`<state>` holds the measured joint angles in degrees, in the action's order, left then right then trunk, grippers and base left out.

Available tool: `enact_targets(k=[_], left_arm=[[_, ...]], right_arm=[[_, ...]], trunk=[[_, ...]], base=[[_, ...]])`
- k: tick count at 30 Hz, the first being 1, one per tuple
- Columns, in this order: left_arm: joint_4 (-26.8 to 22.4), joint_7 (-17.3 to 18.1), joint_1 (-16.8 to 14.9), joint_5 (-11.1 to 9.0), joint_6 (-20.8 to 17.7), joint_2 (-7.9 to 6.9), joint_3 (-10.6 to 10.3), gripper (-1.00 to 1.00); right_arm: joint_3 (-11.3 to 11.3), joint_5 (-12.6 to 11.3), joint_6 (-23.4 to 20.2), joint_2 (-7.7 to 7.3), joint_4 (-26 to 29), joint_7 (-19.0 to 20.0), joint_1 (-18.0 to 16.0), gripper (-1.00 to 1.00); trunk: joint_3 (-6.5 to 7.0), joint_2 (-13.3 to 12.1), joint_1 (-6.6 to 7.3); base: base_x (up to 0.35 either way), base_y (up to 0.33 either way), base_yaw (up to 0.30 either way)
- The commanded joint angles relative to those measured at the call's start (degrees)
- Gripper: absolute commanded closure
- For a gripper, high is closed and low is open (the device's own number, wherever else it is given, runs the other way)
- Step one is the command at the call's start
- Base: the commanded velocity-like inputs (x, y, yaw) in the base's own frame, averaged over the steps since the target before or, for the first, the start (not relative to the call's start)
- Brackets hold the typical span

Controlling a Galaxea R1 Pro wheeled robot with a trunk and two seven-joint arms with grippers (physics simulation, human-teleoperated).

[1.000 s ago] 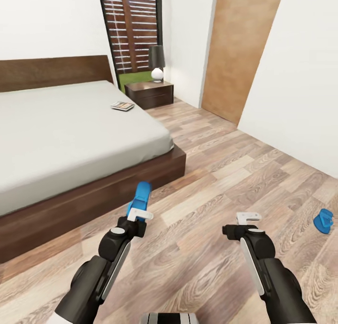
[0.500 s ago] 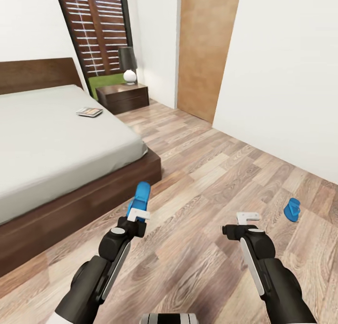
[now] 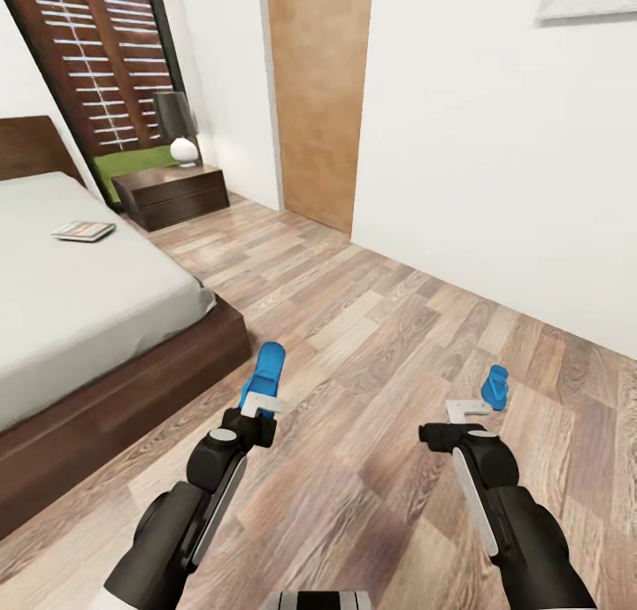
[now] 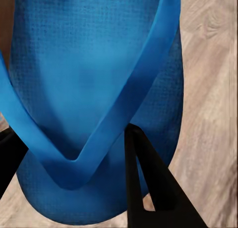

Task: In the bedroom, move the book from the bed onto either nightstand, and place the two sandals side by side next to the bed.

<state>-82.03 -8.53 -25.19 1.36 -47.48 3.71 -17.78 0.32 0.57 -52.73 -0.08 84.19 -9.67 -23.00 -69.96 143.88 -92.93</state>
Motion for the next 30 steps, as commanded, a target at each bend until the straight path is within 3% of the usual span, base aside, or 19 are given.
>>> enact_targets(k=[1,16,30], left_arm=[[-0.06,-0.29,-0.04,0.22,-0.33,-0.01,-0.08,1.00],[-0.06,-0.26,-0.04,0.18,-0.33,0.06,-0.07,1.00],[-0.06,-0.26,-0.05,0.16,-0.33,0.03,-0.06,1.00]], right_arm=[[0.03,0.05,-0.26,-0.01,0.03,-0.09,-0.03,-1.00],[0.03,0.05,-0.26,-0.01,0.03,-0.09,-0.03,-1.00],[0.05,0.05,-0.26,-0.01,0.01,-0.09,-0.03,-1.00]], trunk=[[-0.03,0.02,-0.01],[0.29,0.02,-0.01],[0.58,0.02,-0.01]], base=[[0.213,-0.240,-0.286],[0.233,-0.227,-0.286],[0.332,-0.018,-0.286]])
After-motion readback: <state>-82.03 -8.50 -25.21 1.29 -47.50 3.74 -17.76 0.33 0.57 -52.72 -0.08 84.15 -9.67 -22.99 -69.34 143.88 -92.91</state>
